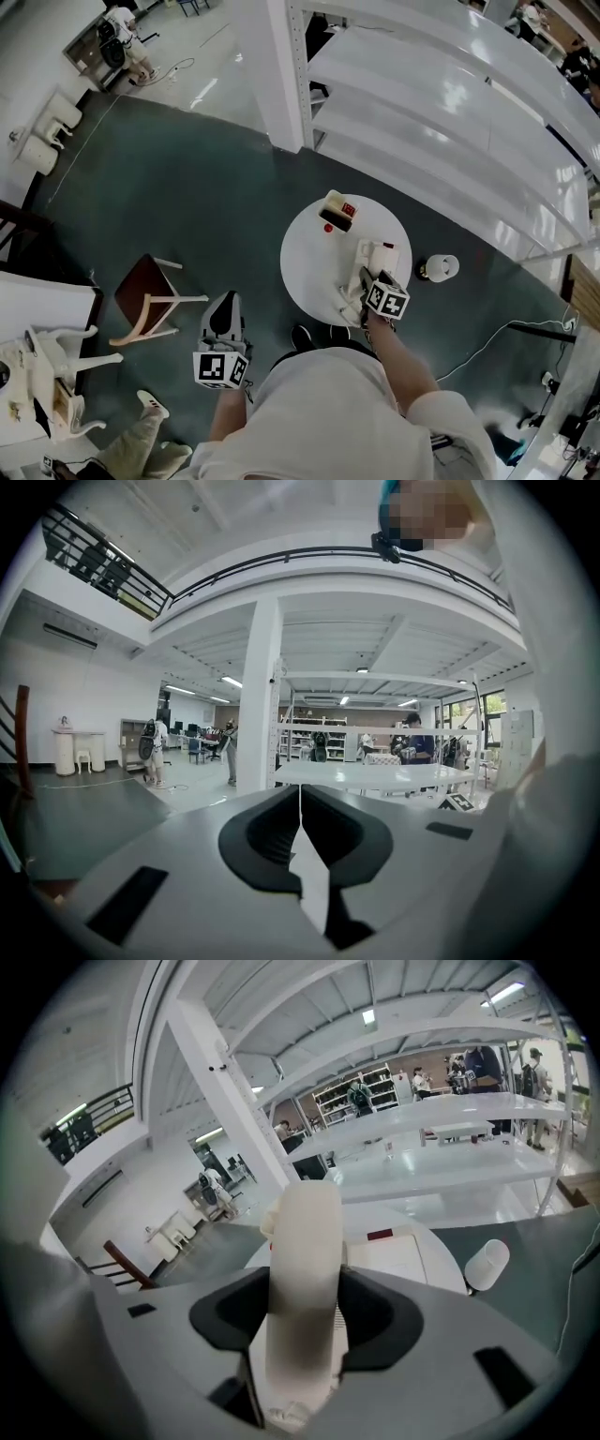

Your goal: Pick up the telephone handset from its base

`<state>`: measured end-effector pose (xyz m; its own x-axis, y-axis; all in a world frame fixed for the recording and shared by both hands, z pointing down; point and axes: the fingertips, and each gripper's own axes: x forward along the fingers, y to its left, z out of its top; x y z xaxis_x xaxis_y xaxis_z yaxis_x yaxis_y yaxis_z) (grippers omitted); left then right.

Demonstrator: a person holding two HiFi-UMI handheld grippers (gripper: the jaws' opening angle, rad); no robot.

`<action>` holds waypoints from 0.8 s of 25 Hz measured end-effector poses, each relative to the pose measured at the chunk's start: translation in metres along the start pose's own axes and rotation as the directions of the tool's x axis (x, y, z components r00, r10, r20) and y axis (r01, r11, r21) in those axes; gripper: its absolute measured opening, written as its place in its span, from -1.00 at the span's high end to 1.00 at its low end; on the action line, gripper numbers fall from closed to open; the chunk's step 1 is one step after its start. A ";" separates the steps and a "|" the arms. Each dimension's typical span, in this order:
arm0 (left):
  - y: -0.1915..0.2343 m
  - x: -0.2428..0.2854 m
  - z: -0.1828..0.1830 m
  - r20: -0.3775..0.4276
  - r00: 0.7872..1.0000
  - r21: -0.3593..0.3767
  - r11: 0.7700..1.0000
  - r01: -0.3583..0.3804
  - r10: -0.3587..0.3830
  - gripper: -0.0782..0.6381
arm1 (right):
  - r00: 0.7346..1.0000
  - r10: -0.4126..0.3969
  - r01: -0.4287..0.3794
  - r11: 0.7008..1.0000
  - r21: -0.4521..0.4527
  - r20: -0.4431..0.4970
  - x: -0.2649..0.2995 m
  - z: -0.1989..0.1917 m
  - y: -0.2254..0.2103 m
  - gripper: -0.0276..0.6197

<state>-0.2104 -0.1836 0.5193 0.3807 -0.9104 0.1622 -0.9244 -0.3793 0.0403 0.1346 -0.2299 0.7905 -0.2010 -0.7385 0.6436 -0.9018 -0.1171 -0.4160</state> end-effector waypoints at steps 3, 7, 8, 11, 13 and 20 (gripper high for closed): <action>-0.004 -0.001 0.001 0.010 1.000 0.002 1.000 0.008 -0.008 0.72 | 0.996 0.066 -0.067 0.997 0.027 0.056 -0.016 0.014 0.012 0.20; -0.008 -0.001 0.003 0.021 1.000 -0.001 1.000 0.016 -0.016 0.72 | 0.975 0.182 -0.188 0.981 0.039 0.129 -0.037 0.037 0.032 0.20; -0.009 -0.001 0.003 0.024 1.000 -0.004 1.000 0.018 -0.018 0.72 | 0.965 0.214 -0.222 0.974 0.036 0.150 -0.043 0.045 0.038 0.20; -0.011 -0.001 0.004 0.031 0.999 -0.017 1.000 0.020 -0.020 0.72 | 0.924 0.320 -0.334 0.942 0.037 0.208 -0.061 0.067 0.055 0.20; -0.012 -0.001 0.004 0.037 0.999 -0.021 1.000 0.022 -0.022 0.72 | 0.894 0.378 -0.396 0.918 0.028 0.241 -0.073 0.078 0.066 0.21; -0.015 -0.001 0.008 0.059 0.998 -0.020 0.999 0.026 -0.025 0.72 | 0.814 0.482 -0.489 0.870 -0.064 0.326 -0.109 0.114 0.101 0.21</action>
<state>-0.1971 -0.1782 0.5109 0.4043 -0.9088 0.1031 -0.9145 -0.3996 0.0639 0.1095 -0.2369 0.6047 -0.4732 -0.8736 0.1139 -0.7103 0.3019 -0.6359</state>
